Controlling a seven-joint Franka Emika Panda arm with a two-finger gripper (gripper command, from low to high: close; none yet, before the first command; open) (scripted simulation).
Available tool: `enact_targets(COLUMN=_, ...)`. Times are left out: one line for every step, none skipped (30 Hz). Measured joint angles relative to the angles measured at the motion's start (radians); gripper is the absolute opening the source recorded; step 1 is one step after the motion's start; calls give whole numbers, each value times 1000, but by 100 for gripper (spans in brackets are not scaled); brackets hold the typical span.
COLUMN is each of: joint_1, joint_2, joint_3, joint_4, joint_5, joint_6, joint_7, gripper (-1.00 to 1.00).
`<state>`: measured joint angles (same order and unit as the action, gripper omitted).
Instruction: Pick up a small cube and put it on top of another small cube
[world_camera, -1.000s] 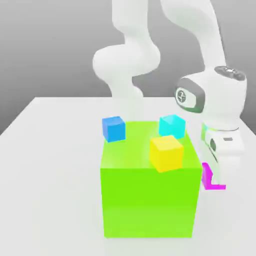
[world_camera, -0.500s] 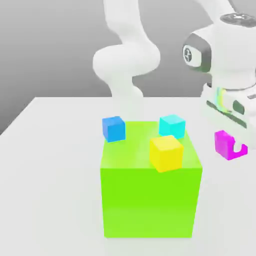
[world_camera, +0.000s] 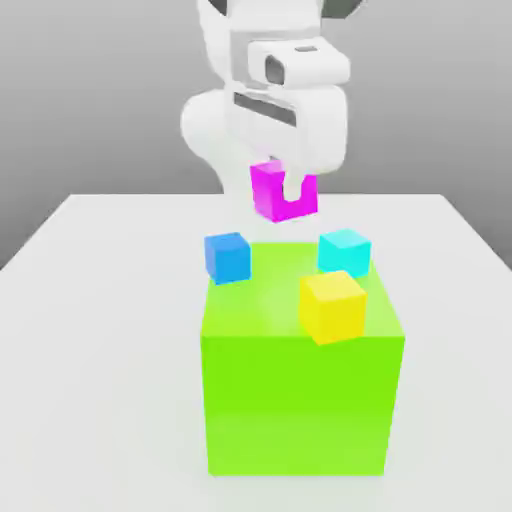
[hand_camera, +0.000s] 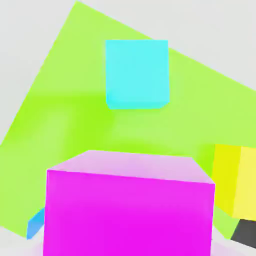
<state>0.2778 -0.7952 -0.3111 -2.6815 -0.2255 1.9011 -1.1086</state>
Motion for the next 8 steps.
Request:
enact_targets(joint_1=-11, joint_2=-4, joint_3=-10, joint_4=-20, joint_5=-15, joint_6=16, joint_7=-6, gripper=-100)
enact_targets(joint_1=-18, joint_2=0, joint_3=-19, joint_4=-46, joint_5=-28, joint_6=46, joint_7=-9, gripper=-100)
enact_targets(joint_1=-23, joint_2=9, joint_3=-29, joint_4=-74, joint_5=-38, joint_6=83, joint_7=-9, gripper=-100)
enact_targets(joint_1=-27, joint_2=20, joint_3=-39, joint_4=-104, joint_5=-48, joint_6=124, joint_7=-9, gripper=-100)
enact_targets(joint_1=-29, joint_2=26, joint_3=-45, joint_4=-121, joint_5=-54, joint_6=146, joint_7=-9, gripper=100)
enact_targets(joint_1=-29, joint_2=26, joint_3=-45, joint_4=-121, joint_5=-54, joint_6=146, joint_7=-9, gripper=100)
enact_targets(joint_1=-29, joint_2=26, joint_3=-45, joint_4=-121, joint_5=-54, joint_6=146, joint_7=-9, gripper=100)
enact_targets(joint_1=-29, joint_2=26, joint_3=-45, joint_4=-121, joint_5=-54, joint_6=146, joint_7=-9, gripper=100)
